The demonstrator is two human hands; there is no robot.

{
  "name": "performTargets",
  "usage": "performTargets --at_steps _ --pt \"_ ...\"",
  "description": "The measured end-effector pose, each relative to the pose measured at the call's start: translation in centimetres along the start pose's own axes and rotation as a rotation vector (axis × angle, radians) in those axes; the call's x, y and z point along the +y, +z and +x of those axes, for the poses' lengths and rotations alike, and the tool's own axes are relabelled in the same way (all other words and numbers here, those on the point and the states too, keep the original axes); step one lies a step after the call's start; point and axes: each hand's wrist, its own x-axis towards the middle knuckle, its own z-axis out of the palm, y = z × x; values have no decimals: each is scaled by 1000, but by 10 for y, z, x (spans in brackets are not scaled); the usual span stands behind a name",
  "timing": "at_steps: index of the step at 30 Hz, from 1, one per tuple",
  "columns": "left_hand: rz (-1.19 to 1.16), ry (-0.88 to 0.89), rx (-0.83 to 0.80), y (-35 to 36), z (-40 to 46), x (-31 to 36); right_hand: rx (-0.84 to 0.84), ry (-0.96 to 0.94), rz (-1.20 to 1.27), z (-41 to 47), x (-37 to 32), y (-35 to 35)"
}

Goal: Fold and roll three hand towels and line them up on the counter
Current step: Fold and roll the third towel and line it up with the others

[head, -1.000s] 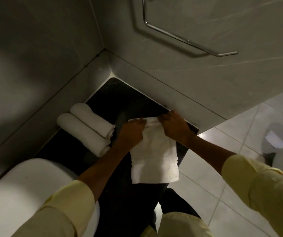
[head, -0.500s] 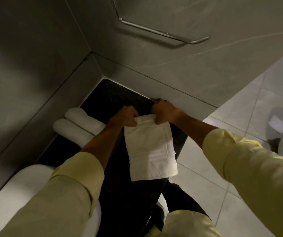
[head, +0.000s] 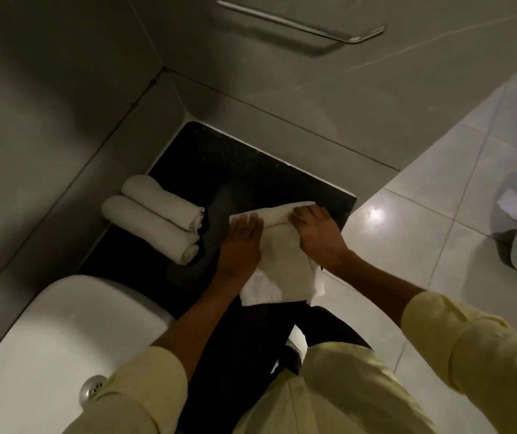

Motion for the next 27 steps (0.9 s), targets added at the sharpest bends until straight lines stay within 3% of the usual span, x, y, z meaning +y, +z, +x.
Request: performTargets --at_steps 2,5,7,9,12,14,17,20,23,27 --pt "-60 -23 -16 -5 -3 2 -112 14 46 -3 -4 -8" --pt "-284 -220 26 -32 13 -3 -136 102 182 25 1 -36" --pt "-341 -271 -70 -48 36 -14 -248 97 234 55 11 -50" --pt "-275 -247 -222 -62 58 -22 -393 -69 110 78 20 -50" --pt "-467 -210 -409 -68 69 -30 -547 -169 13 81 21 -52" --pt "-529 -205 -418 -68 58 -31 -516 -162 59 69 13 -61" --pt "-509 -106 -241 -60 29 -16 -386 -52 226 39 4 -52" --pt "-284 -159 -168 -44 -2 10 -219 41 148 -3 -12 -27" --pt "-79 -70 -67 -20 -31 29 -112 39 97 -39 -25 -3" --pt "-109 -31 -30 -9 -70 48 4 0 138 -81 -28 16"
